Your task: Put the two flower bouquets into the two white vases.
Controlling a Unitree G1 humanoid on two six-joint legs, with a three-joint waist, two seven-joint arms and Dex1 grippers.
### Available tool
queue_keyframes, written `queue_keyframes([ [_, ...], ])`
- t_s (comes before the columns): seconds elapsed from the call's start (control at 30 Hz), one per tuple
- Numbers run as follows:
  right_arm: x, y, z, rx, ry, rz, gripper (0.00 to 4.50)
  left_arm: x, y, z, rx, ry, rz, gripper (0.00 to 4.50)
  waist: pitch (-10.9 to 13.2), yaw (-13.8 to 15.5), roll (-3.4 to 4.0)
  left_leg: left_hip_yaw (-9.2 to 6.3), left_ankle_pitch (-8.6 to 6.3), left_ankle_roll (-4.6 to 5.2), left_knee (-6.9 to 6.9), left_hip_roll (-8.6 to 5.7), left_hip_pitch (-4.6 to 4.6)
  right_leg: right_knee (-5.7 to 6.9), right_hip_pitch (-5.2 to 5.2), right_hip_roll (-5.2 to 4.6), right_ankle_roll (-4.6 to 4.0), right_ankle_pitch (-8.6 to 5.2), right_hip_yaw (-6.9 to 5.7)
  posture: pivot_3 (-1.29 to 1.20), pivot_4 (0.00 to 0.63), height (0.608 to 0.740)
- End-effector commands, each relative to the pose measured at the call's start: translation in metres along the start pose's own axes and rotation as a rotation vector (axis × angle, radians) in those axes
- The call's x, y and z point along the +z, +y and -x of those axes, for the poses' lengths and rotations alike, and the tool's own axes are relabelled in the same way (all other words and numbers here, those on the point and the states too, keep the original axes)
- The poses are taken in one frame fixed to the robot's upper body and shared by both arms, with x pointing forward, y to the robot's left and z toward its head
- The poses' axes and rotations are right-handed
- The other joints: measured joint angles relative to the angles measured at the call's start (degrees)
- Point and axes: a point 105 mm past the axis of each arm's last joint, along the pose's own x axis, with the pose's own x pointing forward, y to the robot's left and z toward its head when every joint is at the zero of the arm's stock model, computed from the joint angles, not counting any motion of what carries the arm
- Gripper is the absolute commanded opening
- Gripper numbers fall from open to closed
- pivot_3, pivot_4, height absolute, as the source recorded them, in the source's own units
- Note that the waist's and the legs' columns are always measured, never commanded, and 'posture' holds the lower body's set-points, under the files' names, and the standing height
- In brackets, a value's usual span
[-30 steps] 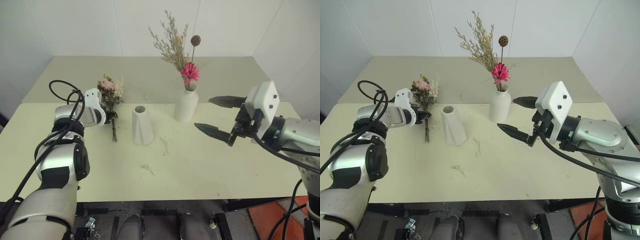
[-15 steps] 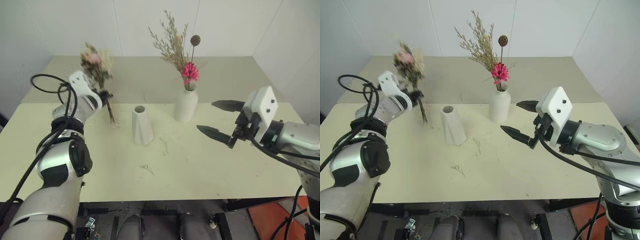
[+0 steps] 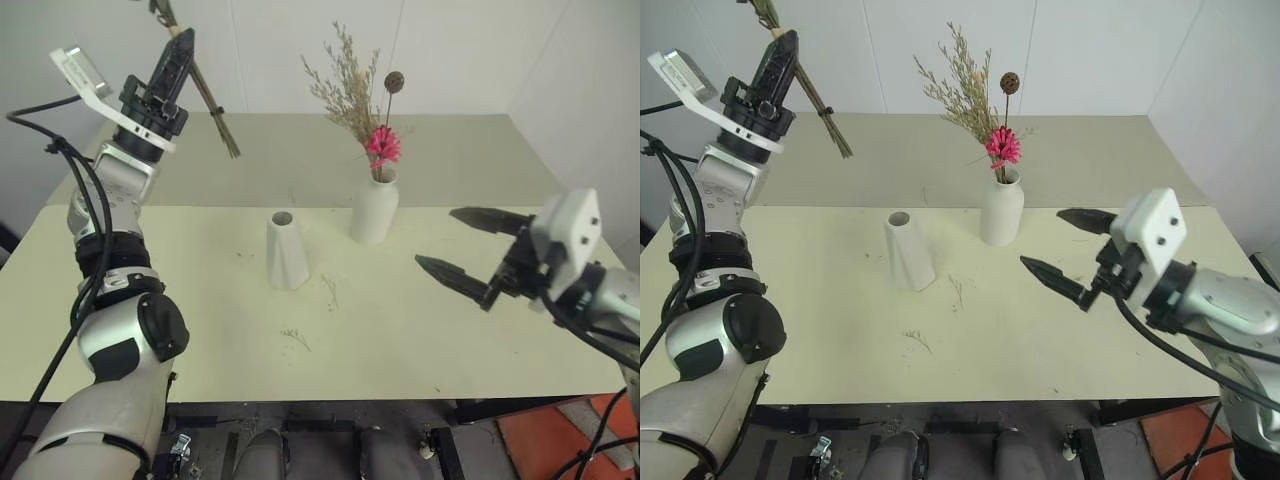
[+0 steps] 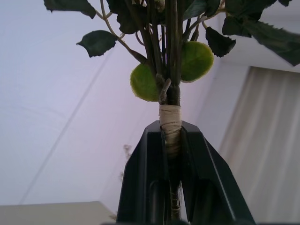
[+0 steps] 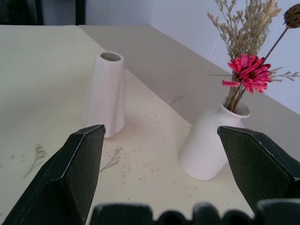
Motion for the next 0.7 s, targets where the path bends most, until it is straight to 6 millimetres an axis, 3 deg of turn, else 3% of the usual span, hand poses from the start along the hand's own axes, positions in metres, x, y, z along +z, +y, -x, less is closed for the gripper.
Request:
queue_keyframes([
  [0.03,0.006,0.01,0.006,0.017,0.003,-0.003,4.5,-0.005,-0.021,-0.01,-0.179,0.063,0.001,0.12,0.0,0.0,0.0,0.0,0.0,0.0,0.01,0.0,0.03,0.0,0.03,0.0,0.0,0.0,0.01,0.0,0.15,0.74],
  [0.5,0.0,0.02,0.01,-0.055,0.034,-0.008,4.5,-0.052,-0.005,-0.005,-0.201,0.147,0.069,0.12,0.0,-0.1,-0.01,0.0,-0.01,0.02,0.07,0.0,0.01,-0.01,0.0,0.02,0.0,-0.01,0.03,0.0,0.15,0.74],
  [0.7,0.0,0.018,0.01,-0.068,0.034,-0.001,4.5,-0.061,-0.003,-0.002,-0.194,0.143,0.091,0.12,0.0,-0.1,-0.01,-0.02,-0.01,0.02,0.08,0.0,0.0,-0.01,-0.01,0.02,0.0,-0.01,0.03,0.0,0.15,0.74],
])
